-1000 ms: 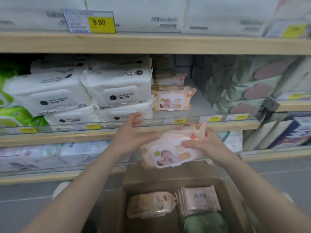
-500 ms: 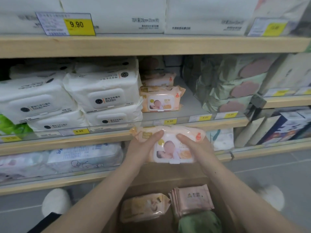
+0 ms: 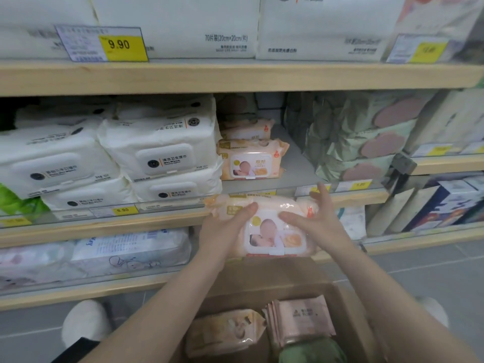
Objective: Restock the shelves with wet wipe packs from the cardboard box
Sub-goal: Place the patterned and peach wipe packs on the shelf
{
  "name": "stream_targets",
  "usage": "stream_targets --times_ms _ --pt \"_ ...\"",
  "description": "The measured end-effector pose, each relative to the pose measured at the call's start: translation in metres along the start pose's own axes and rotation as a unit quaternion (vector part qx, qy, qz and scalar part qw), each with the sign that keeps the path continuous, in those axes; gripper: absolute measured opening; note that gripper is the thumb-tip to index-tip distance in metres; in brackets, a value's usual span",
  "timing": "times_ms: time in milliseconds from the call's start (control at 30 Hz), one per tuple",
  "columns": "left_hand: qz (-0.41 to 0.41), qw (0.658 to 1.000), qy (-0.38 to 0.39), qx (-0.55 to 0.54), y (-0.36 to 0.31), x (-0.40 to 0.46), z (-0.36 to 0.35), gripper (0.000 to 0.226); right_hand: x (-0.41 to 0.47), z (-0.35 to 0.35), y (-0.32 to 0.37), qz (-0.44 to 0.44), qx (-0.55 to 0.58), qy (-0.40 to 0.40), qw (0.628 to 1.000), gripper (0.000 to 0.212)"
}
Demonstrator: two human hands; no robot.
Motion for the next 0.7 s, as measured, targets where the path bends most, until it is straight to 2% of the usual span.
stream_targets --times_ms 33,67,133,200,267,333,400,433,467,533,567,600,633,700 --pt "-0.011 1.000 0.005 0.013 -0.005 -0.002 -0.001 0.058 0.002 0.002 0.021 0.070 -0.086 0.023 0.994 0.122" --pt "-0.023 0.999 0.013 0.018 -0.010 -0.004 -0.003 0.057 0.001 -0.003 0.041 0.133 -0.194 0.064 0.970 0.121" --pt "-0.046 0.997 0.047 0.032 -0.018 -0.010 -0.012 0.054 -0.004 -0.025 0.061 0.179 -0.336 0.184 0.906 0.114" --pt "-0.075 0.992 0.085 0.059 -0.025 -0.016 -0.022 0.051 -0.008 -0.042 0.058 0.127 -0.342 0.309 0.878 0.107" --pt "-0.071 0.987 0.122 0.078 -0.028 -0.020 -0.029 0.041 -0.009 -0.046 0.057 0.109 -0.296 0.360 0.878 0.096" --pt "-0.095 0.975 0.160 0.120 -0.044 -0.023 -0.032 0.046 -0.004 -0.041 0.062 0.121 -0.258 0.352 0.892 0.093" --pt "-0.197 0.954 0.122 0.192 -0.086 -0.022 -0.015 0.059 0.007 -0.029 0.073 0.150 -0.260 0.310 0.902 0.096" --pt "-0.270 0.933 0.057 0.229 -0.116 -0.022 0.004 0.062 0.015 -0.023 0.081 0.167 -0.277 0.283 0.903 0.096" --pt "-0.352 0.896 -0.027 0.270 -0.150 -0.025 0.025 0.063 0.023 -0.020 0.091 0.185 -0.298 0.255 0.901 0.093" --pt "-0.475 0.763 -0.176 0.401 -0.197 -0.027 0.054 0.060 0.040 -0.018 0.110 0.209 -0.346 0.211 0.890 0.091" --pt "-0.477 0.702 -0.224 0.480 -0.206 -0.018 0.062 0.059 0.050 -0.020 0.117 0.220 -0.371 0.194 0.881 0.091" --pt "-0.449 0.664 -0.245 0.545 -0.206 -0.001 0.067 0.060 0.062 -0.024 0.122 0.230 -0.396 0.177 0.871 0.091" --pt "-0.411 0.653 -0.239 0.589 -0.201 0.016 0.071 0.063 0.073 -0.031 0.126 0.244 -0.420 0.162 0.859 0.090" --pt "-0.354 0.664 -0.193 0.629 -0.179 0.042 0.072 0.069 0.096 -0.047 0.130 0.271 -0.458 0.133 0.836 0.087"
Point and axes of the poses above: each hand's wrist, its own x-axis towards the middle knuckle, its own z-axis out of the back of the hand, y = z × x, the point moved 10 cm from there along x, towards the middle knuckle, and after that the axes turned 2 degrees about y, right-handed, at the moved point
